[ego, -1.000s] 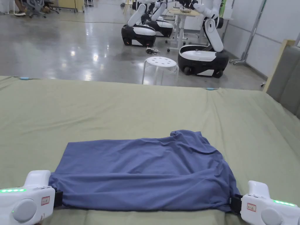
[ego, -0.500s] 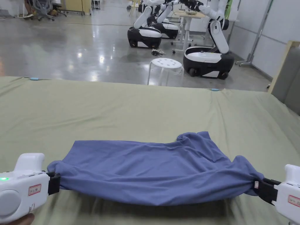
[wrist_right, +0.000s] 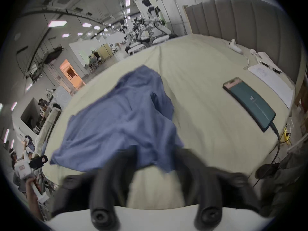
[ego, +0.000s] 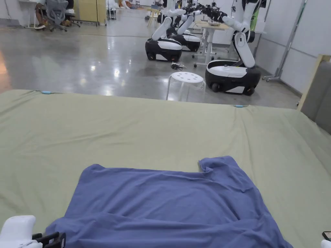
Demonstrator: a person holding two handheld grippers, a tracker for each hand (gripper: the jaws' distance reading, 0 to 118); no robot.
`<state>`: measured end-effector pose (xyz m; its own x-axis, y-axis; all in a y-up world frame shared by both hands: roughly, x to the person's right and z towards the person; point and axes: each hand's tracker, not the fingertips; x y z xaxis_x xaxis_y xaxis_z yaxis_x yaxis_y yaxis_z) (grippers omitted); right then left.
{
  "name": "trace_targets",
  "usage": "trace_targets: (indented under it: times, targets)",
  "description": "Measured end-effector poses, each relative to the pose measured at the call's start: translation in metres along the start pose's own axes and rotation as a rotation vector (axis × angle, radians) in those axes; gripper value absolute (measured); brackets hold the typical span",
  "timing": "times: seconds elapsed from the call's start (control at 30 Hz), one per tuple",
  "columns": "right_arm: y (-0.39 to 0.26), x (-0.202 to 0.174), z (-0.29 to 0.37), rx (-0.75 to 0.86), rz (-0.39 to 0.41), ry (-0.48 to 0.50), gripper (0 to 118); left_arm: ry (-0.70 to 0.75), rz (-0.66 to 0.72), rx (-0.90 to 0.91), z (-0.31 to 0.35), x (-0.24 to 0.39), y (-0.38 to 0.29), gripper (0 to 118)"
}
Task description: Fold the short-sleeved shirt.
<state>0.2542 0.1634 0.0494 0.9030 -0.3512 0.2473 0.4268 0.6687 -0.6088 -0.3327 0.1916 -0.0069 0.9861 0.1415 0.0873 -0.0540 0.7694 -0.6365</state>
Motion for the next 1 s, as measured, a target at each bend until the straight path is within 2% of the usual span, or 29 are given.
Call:
trace_targets:
  times: [0.03, 0.07, 0.13, 0.2, 0.3, 0.33, 0.37, 0.4, 0.43, 0.47, 0.53, 0.6, 0.8, 0.83, 0.87, 0.9, 0.93, 1.0]
  targets:
    - [0.003, -0.005, 0.008, 0.036, 0.001, 0.009, 81, 0.007, -0.013, 0.064, 0.012, 0.004, 0.003, 64]
    - [0.008, -0.015, 0.019, 0.094, 0.024, 0.016, 88, 0.013, -0.035, 0.154, 0.026, 0.008, 0.004, 64]
    - [0.014, -0.041, 0.033, 0.220, 0.130, 0.028, 100, 0.007, -0.058, 0.271, 0.044, 0.017, 0.009, 64]
    - [0.016, -0.075, 0.041, 0.331, 0.242, 0.038, 105, -0.016, -0.095, 0.349, 0.051, 0.036, 0.019, 64]
    - [0.014, -0.119, 0.036, 0.489, 0.362, 0.041, 105, -0.019, -0.131, 0.418, 0.043, 0.060, 0.030, 64]
    - [0.013, -0.129, 0.032, 0.513, 0.378, 0.039, 100, -0.005, -0.129, 0.413, 0.039, 0.068, 0.033, 63]
    - [0.013, -0.139, 0.027, 0.518, 0.383, 0.062, 87, -0.004, -0.130, 0.408, 0.034, 0.073, 0.036, 59]
    - [0.013, -0.146, 0.022, 0.510, 0.382, 0.081, 59, -0.008, -0.132, 0.397, 0.029, 0.077, 0.039, 43]
    - [0.013, -0.152, 0.019, 0.499, 0.385, 0.093, 35, -0.036, -0.122, 0.362, 0.010, 0.068, 0.035, 34]
    - [0.012, -0.157, 0.012, 0.496, 0.394, 0.082, 25, -0.075, -0.123, 0.341, 0.005, 0.068, 0.035, 25]
    - [0.008, -0.164, 0.007, 0.496, 0.423, 0.059, 6, -0.008, -0.148, 0.320, -0.004, 0.071, 0.033, 7]
    - [0.007, -0.162, 0.005, 0.460, 0.413, 0.125, 6, -0.056, -0.153, 0.275, -0.017, 0.066, 0.035, 7]
    - [0.003, -0.150, -0.009, 0.411, 0.424, 0.103, 6, 0.027, -0.209, 0.131, -0.097, 0.042, 0.080, 7]
    - [0.003, -0.147, -0.012, 0.401, 0.420, 0.099, 6, 0.043, -0.215, 0.100, -0.113, 0.040, 0.091, 10]
    - [0.004, -0.144, -0.015, 0.389, 0.416, 0.094, 6, 0.023, -0.200, 0.063, -0.135, 0.033, 0.105, 27]
    - [0.005, -0.141, -0.018, 0.376, 0.410, 0.085, 6, -0.001, -0.176, 0.048, -0.159, 0.025, 0.115, 52]
    - [0.006, -0.138, -0.021, 0.368, 0.405, 0.082, 6, -0.003, -0.152, -0.002, -0.182, 0.020, 0.126, 72]
    - [0.011, -0.132, -0.027, 0.345, 0.401, 0.063, 6, 0.046, -0.164, -0.111, -0.231, 0.016, 0.150, 72]
